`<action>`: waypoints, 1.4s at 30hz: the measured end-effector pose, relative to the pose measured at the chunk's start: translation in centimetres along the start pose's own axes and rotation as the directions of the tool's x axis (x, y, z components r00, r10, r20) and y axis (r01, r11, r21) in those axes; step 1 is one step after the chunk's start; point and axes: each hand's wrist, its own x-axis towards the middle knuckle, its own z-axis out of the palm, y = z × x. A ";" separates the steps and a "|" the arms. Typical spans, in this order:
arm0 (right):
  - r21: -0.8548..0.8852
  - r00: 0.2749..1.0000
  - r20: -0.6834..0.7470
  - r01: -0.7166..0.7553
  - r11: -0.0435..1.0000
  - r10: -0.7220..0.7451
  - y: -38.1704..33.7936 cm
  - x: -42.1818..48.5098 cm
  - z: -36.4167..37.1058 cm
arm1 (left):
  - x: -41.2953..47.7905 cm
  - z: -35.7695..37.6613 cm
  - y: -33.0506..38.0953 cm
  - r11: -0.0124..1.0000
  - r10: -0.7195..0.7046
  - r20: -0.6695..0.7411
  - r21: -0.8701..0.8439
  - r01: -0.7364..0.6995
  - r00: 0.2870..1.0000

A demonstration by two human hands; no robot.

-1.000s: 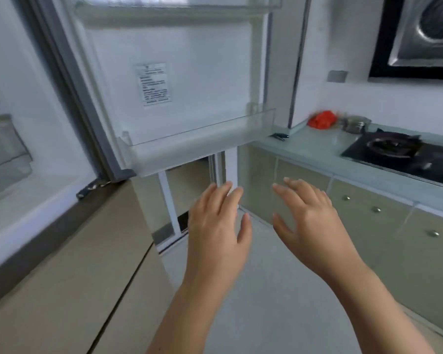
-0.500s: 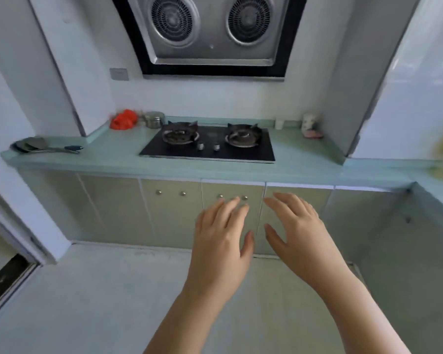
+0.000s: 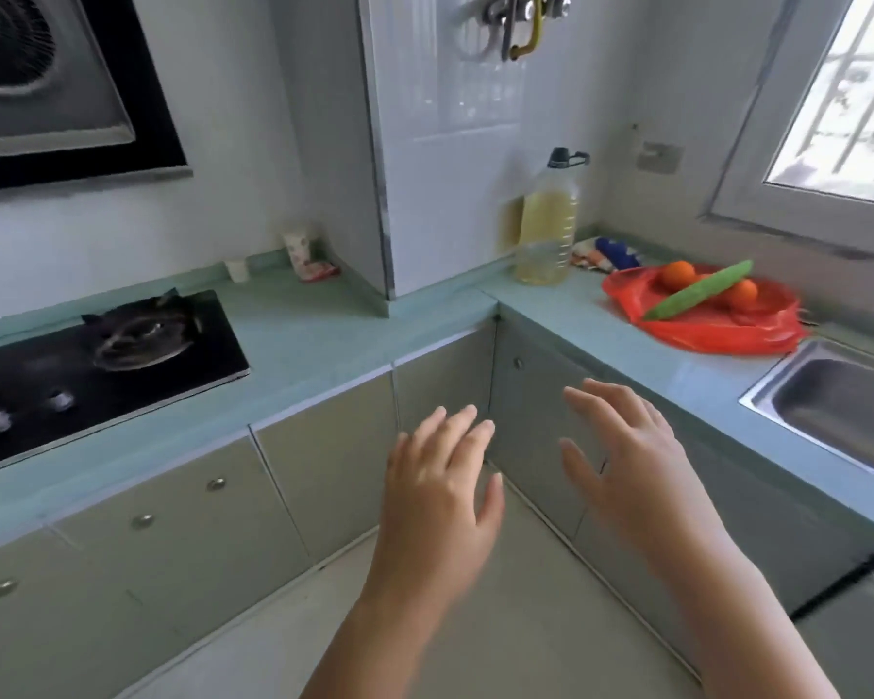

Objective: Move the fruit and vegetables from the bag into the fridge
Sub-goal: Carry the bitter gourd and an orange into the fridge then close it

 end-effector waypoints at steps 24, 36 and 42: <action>-0.206 0.891 -0.203 -0.443 0.873 0.405 19.8 17.4 6.4 | 23.2 27.8 -3.4 0.888 0.359 0.157 -0.361 -0.285 0.920; -0.261 0.873 -0.221 -0.483 0.835 0.436 35.8 26.7 6.4 | 37.0 42.4 3.7 0.847 0.459 0.263 -0.416 -0.329 0.849; -0.283 0.850 -0.156 -0.527 0.801 0.504 40.7 29.2 8.1 | 40.0 48.8 2.2 0.861 0.423 0.324 -0.434 -0.265 0.846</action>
